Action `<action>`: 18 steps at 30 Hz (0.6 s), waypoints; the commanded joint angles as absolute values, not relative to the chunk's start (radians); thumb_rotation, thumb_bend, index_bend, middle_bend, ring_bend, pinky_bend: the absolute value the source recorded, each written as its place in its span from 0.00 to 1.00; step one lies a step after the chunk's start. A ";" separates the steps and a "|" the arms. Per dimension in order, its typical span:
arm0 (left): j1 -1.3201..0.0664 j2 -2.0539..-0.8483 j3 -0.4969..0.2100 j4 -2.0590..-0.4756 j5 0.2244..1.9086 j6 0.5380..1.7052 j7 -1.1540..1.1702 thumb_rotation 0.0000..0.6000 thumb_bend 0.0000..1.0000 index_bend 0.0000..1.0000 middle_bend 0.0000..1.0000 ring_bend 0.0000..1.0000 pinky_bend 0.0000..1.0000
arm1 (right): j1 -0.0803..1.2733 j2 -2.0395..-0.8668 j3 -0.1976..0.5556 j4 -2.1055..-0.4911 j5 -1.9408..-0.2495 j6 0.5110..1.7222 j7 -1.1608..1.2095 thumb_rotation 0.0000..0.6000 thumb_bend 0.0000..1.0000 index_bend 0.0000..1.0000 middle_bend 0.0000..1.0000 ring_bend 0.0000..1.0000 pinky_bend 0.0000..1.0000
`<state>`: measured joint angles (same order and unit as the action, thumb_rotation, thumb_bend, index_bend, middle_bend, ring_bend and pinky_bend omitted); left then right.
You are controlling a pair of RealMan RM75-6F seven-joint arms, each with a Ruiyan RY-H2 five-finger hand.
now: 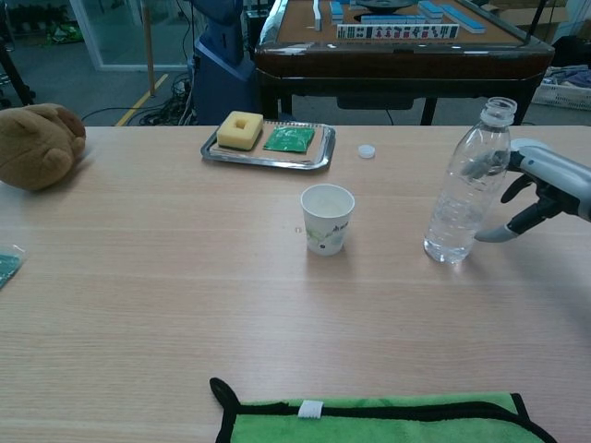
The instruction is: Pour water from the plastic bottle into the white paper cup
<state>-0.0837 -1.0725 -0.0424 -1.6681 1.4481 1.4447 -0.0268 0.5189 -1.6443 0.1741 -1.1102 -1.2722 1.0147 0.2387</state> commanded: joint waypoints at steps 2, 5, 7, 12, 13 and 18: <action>-0.084 -1.073 -0.042 -1.667 1.447 1.443 -0.024 1.00 0.07 0.38 0.19 0.27 0.49 | 0.506 -1.592 0.175 -1.169 -1.269 1.023 0.193 1.00 0.00 0.21 0.18 0.10 0.29; -0.084 -1.074 -0.042 -1.667 1.447 1.443 -0.020 1.00 0.07 0.38 0.19 0.27 0.49 | 0.497 -1.542 0.173 -1.230 -1.256 1.023 0.138 1.00 0.00 0.17 0.16 0.08 0.28; -0.084 -1.074 -0.041 -1.668 1.449 1.444 -0.015 1.00 0.07 0.38 0.19 0.27 0.49 | 0.488 -1.502 0.172 -1.282 -1.239 1.021 0.099 1.00 0.00 0.17 0.16 0.07 0.27; -0.085 -1.076 -0.038 -1.674 1.455 1.446 0.000 1.00 0.07 0.38 0.19 0.27 0.49 | 0.462 -1.394 0.163 -1.433 -1.177 1.017 -0.018 1.00 0.00 0.16 0.15 0.07 0.26; -0.085 -1.076 -0.038 -1.675 1.456 1.446 0.002 1.00 0.07 0.38 0.19 0.27 0.49 | 0.457 -1.373 0.161 -1.466 -1.161 1.016 -0.038 1.00 0.00 0.16 0.15 0.07 0.26; -0.086 -1.077 -0.036 -1.682 1.463 1.448 0.012 1.00 0.07 0.38 0.19 0.27 0.49 | 0.431 -1.265 0.133 -1.619 -1.115 1.036 -0.167 1.00 0.00 0.16 0.15 0.07 0.26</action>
